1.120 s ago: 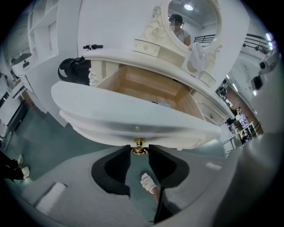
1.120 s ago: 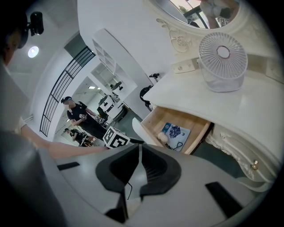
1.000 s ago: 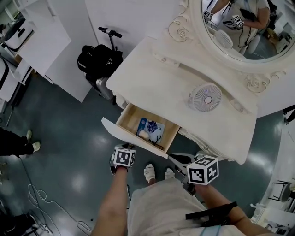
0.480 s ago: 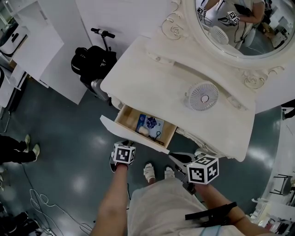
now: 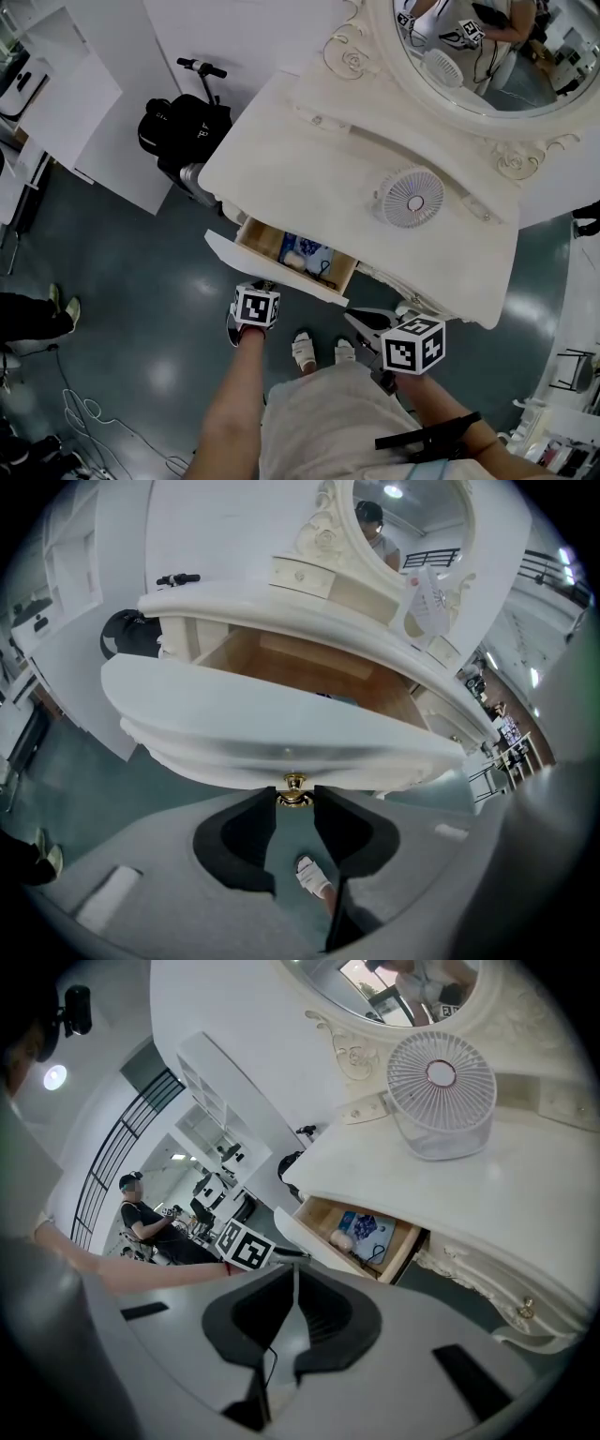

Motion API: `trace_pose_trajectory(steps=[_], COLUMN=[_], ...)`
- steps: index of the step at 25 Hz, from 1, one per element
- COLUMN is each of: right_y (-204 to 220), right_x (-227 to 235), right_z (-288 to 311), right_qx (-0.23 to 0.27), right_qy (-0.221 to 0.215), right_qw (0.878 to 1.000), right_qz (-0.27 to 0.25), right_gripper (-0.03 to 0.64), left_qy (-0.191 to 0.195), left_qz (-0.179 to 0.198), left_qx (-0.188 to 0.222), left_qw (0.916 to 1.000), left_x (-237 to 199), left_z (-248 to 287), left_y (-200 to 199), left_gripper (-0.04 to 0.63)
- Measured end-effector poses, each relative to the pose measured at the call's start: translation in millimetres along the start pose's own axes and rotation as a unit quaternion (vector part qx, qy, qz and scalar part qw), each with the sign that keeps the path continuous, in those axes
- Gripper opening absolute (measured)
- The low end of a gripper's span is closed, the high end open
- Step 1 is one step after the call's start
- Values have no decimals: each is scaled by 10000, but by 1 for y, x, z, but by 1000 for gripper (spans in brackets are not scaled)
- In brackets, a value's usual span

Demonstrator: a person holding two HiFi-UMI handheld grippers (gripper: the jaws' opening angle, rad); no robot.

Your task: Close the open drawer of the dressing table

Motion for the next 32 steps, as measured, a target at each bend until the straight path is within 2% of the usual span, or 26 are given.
trace_pose_trajectory(steps=[32], right_y=[-2], right_x=[40], right_z=[-7], right_qx=[152], right_qy=[176], right_qw=[9989], right_qz=[413], right_gripper=[18], left_qy=[34], left_qz=[304], left_qx=[156], left_qw=[9994], left_x=[10], left_z=[33], left_y=[-82], left_gripper=[133])
Point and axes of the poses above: the fingertips, and each gripper's own axes: z forward along the fingers, x to its right, y out of its underside, the point moved 6 cm from there along -z, backward along the fingers, and after that the axes turned 4 degrees about -x, right-handed, at the moved point
